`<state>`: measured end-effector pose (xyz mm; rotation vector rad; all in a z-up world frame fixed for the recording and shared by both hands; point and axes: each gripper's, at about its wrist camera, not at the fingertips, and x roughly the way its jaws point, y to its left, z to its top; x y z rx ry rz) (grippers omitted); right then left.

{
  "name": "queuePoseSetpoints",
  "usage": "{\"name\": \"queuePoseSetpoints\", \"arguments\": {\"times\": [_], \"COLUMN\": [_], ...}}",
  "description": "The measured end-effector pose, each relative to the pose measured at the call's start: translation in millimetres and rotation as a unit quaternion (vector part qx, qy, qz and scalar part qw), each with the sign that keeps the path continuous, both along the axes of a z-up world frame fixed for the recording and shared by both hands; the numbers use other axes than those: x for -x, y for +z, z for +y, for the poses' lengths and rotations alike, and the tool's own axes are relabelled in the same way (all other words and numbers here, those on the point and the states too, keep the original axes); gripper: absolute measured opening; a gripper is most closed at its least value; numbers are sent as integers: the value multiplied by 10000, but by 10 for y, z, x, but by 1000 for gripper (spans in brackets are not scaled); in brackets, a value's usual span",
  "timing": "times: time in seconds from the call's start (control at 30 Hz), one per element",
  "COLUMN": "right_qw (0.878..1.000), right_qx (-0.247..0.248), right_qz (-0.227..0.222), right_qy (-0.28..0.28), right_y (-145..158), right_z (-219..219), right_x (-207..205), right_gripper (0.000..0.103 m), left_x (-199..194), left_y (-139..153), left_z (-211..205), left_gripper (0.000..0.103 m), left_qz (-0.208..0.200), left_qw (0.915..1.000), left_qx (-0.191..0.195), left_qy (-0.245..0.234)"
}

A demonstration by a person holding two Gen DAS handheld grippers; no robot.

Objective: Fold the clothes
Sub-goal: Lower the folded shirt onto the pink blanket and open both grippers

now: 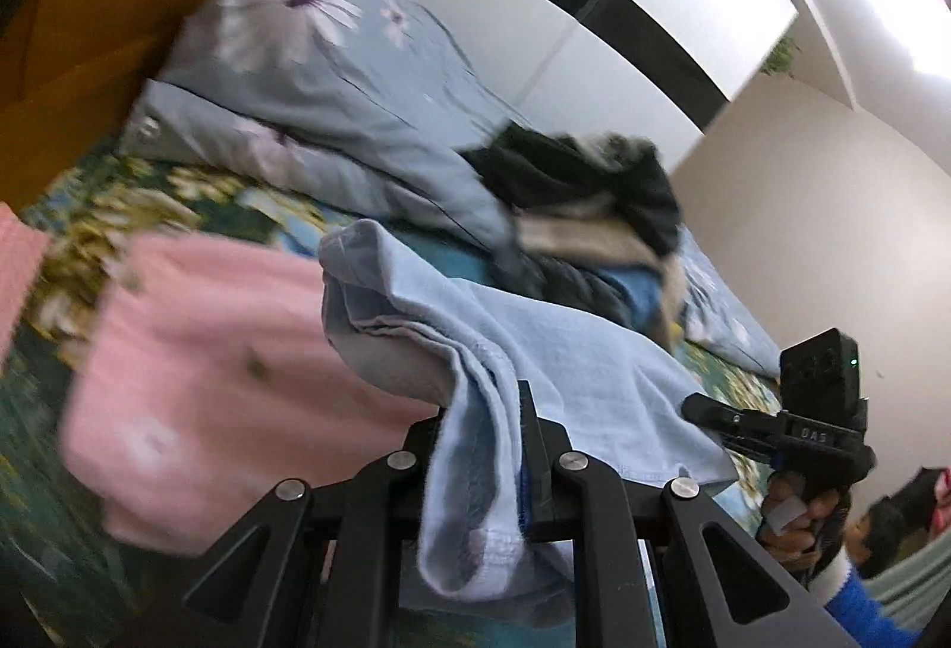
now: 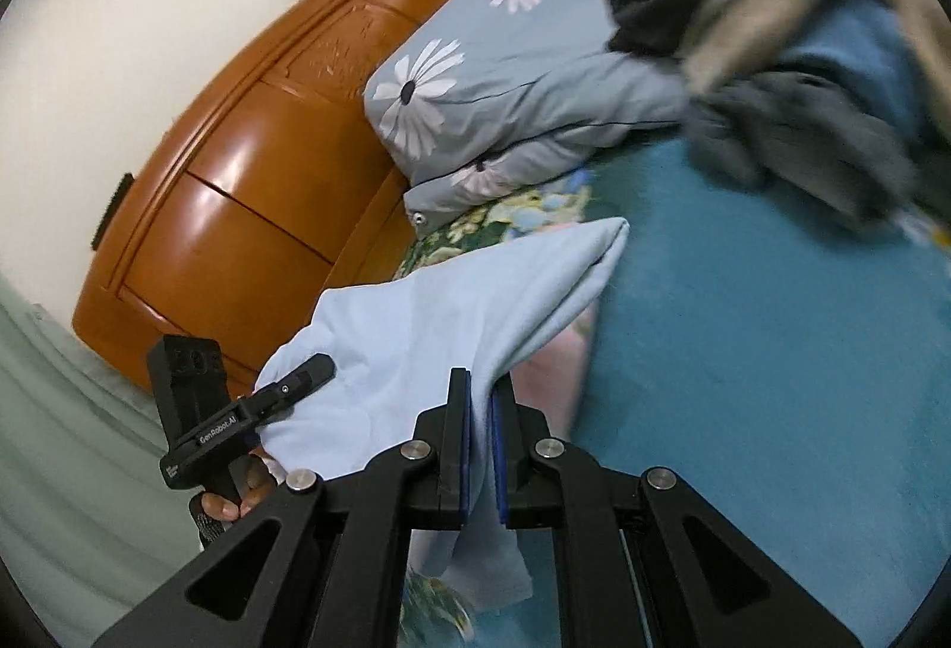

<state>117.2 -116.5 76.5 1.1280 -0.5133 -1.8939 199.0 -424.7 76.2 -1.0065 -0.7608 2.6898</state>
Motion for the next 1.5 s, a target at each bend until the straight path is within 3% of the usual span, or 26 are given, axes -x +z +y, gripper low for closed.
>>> {"name": "queuePoseSetpoints", "arguments": {"times": [0.13, 0.27, 0.33, 0.43, 0.6, 0.73, 0.87, 1.0, 1.17, 1.3, 1.5], "right_qw": [9997, 9985, 9965, 9948, 9954, 9924, 9945, 9963, 9906, 9857, 9907], "right_qx": [-66, -472, -761, -861, -657, -1135, -1021, -773, -896, -1206, -991], "right_qz": [165, 42, -163, -423, -632, -447, -227, 163, 584, 601, 170], "right_qy": [177, 278, 307, 330, 301, 132, 60, 333, 857, 1011, 920], "right_y": [13, -321, -590, -872, -900, -884, -672, -308, -145, -358, -605], "right_z": [-515, -849, -920, -899, -726, -599, -488, -681, -1056, -1157, -1086], "right_x": [144, 173, 186, 226, 327, 380, 418, 336, 102, -26, 46], "right_gripper": [6, 6, 6, 7, 7, 7, 8, 8, 8, 8, 8], "left_x": [73, 181, 243, 203, 126, -11, -179, -109, 3, 41, -49], "left_y": [-23, -445, -775, -975, -1031, -813, -470, -232, -346, -693, -908], "left_z": [-429, -873, -1029, -1109, -1200, -1343, -1326, -882, -414, -341, -379], "left_gripper": [16, 18, 18, 21, 30, 39, 40, 43, 48, 48, 48], "left_qz": [93, -317, -716, -734, -771, -727, -607, -420, -379, -694, -720], "left_qw": [9996, 9977, 9936, 9914, 9883, 9853, 9799, 9836, 9795, 9769, 9801], "left_qx": [169, -196, -412, -707, -901, -644, 19, 884, 1531, 1592, 1205], "left_qy": [187, 571, 766, 825, 959, 1407, 1899, 1518, 1252, 1248, 1400]}}
